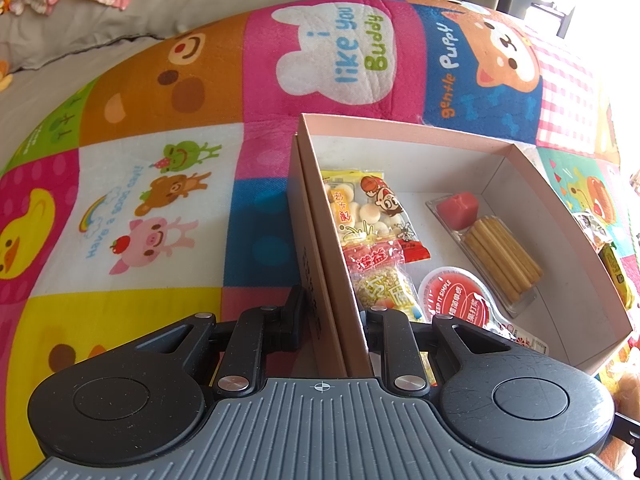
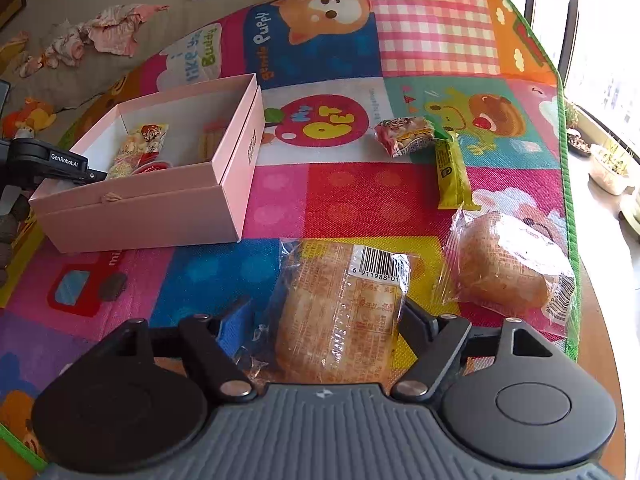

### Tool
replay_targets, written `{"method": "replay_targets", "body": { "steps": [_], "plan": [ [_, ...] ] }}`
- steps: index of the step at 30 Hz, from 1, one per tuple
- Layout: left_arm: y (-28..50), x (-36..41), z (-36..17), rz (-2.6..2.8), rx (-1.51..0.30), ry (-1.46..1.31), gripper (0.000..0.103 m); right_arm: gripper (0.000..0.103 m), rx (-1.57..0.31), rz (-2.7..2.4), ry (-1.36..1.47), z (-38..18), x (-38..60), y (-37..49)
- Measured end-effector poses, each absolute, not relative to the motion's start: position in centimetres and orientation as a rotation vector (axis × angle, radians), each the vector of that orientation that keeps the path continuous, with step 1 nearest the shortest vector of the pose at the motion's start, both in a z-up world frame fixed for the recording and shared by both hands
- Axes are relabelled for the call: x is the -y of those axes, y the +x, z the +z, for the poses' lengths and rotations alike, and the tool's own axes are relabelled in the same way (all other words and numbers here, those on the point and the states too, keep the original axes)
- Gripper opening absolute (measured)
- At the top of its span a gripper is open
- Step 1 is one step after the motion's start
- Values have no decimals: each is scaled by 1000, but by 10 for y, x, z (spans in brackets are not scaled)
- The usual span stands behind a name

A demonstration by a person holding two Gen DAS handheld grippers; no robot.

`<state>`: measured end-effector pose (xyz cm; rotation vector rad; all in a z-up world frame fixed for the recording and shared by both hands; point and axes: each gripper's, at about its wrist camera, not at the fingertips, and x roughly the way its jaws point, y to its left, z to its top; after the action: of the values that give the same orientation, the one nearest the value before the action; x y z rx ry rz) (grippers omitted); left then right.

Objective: Organize objects
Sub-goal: 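Grasp the wrapped bun with the right tool and lift it, then lower the wrapped bun into the pink box and open the right tool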

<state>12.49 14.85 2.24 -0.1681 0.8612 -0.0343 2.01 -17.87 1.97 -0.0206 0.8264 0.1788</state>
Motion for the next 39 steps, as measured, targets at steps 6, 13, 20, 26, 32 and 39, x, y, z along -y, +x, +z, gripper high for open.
{"method": "replay_targets", "body": {
  "steps": [6,13,20,26,32,39],
  "plan": [
    [125,-149,22,-34,-861,-169,23,63,-843,204,-29,23,179,16],
    [125,-149,22,-34,-861,-173,23,55,-903,320,-6,33,175,-4],
    [125,-149,22,-33,-862,-174,23,54,-875,374,12,57,172,-19],
    [127,-149,22,-26,-869,-172,22,54,-818,413,8,86,177,-22],
    [127,-147,22,-18,-870,-170,22,54,-751,476,-1,118,160,-1],
    [126,-150,21,-26,-864,-181,21,54,-707,539,-11,139,108,78]
  ]
}}
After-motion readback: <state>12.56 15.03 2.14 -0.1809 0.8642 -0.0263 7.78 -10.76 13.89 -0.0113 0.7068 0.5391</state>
